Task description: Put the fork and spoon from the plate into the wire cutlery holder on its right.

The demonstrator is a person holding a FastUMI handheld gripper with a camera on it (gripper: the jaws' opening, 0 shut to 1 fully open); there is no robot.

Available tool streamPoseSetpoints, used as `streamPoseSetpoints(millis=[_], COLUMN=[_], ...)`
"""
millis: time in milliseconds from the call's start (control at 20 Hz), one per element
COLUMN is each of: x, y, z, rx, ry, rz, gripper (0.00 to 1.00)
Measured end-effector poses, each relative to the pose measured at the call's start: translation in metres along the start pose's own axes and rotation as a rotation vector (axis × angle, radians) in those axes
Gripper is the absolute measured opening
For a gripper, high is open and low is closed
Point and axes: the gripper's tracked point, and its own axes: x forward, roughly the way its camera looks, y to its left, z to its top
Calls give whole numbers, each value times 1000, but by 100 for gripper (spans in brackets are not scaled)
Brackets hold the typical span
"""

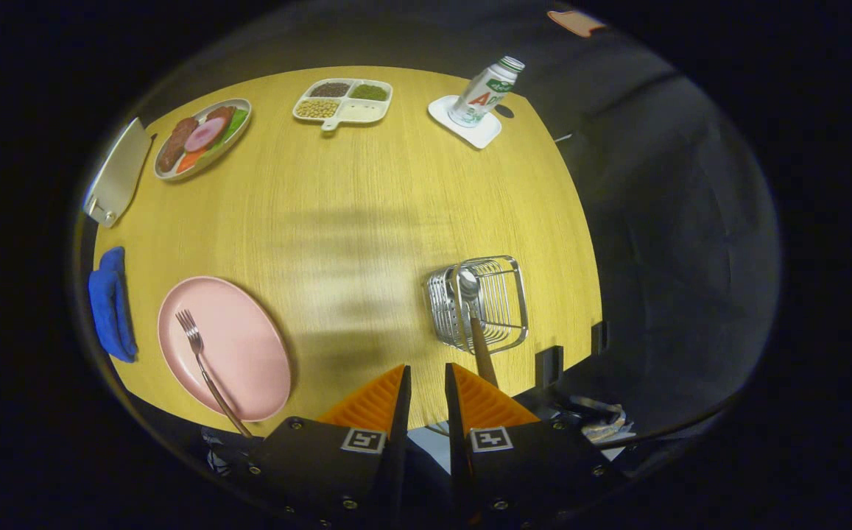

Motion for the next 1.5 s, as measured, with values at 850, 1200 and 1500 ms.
streamPoseSetpoints(millis=[850,1200,1500], x=[-10,0,10], y=[137,192,228], z=[-25,-48,-65], rx=[-270,-313,-364], ry=[-27,7,44], rz=[120,213,276], gripper=[27,27,27])
